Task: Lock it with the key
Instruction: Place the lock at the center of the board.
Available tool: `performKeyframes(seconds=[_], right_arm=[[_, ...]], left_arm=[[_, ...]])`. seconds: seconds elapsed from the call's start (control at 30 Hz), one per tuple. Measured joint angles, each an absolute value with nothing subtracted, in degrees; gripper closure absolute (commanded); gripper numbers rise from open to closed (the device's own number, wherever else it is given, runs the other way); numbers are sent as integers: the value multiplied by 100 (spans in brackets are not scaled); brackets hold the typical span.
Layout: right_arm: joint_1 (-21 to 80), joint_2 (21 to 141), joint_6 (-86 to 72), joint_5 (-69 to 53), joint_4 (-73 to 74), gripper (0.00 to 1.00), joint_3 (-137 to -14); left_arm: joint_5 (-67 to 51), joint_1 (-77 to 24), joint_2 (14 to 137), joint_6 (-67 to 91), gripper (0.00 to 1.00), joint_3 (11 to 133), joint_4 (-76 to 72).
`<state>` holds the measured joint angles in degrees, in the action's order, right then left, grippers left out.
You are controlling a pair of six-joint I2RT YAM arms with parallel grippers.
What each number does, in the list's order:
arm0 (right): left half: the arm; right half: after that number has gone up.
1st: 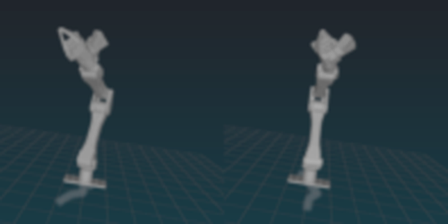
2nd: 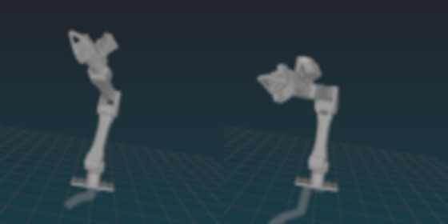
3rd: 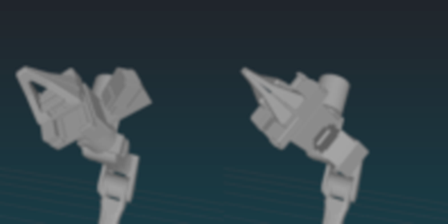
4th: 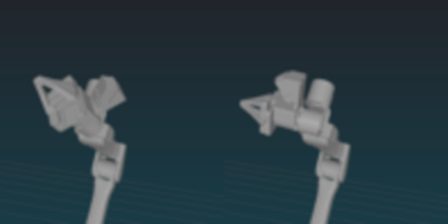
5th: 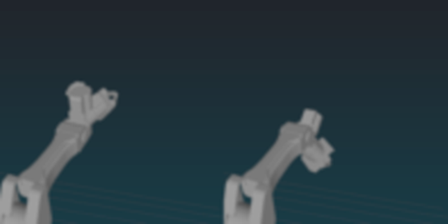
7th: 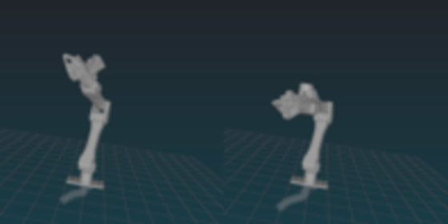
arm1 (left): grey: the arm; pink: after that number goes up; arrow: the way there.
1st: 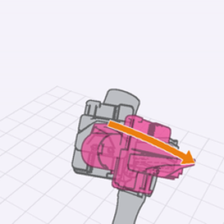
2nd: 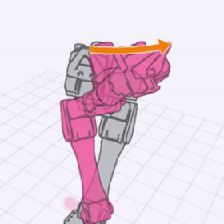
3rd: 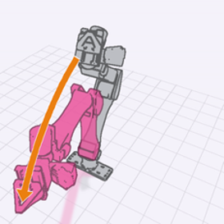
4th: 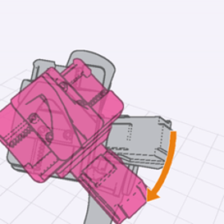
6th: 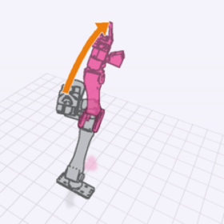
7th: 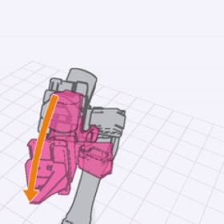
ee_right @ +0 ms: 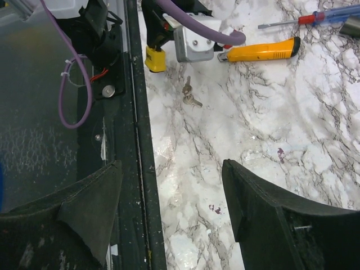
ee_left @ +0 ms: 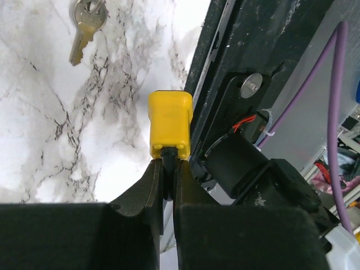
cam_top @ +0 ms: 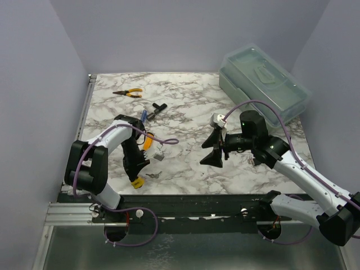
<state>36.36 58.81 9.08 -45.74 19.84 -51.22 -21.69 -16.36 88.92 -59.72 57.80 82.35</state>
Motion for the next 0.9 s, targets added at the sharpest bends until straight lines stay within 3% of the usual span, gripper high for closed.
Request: performKeyframes(seconds=[0.17, 0.27, 0.33, 0.47, 0.7, 0.9], right_arm=[[3636, 5848, 908, -4595, 2003, 22, -5109], [3636, 5824, 908, -4598, 2018, 22, -5094], [3636, 5811, 908, -4600, 2029, 21, -5081], [3636, 5765, 913, -4600, 2115, 21, -5057], [3636, 5706, 996, -4595, 2340, 20, -5054], [3636, 5704, 1076, -4506, 2626, 18, -5105]], left_arm=[[-2112, -1636, 9384, -6080, 95, 5780, 8025], [-2102, -1636, 9623, -6117, 78, 5782, 7955], [-2088, -1636, 9771, -6128, 62, 5798, 7935], [-2008, -1636, 10001, -6099, 48, 6023, 7894], [-2005, -1636, 10208, -6027, 45, 6595, 7806], [-2010, -1636, 10221, -5881, 33, 6775, 7804]])
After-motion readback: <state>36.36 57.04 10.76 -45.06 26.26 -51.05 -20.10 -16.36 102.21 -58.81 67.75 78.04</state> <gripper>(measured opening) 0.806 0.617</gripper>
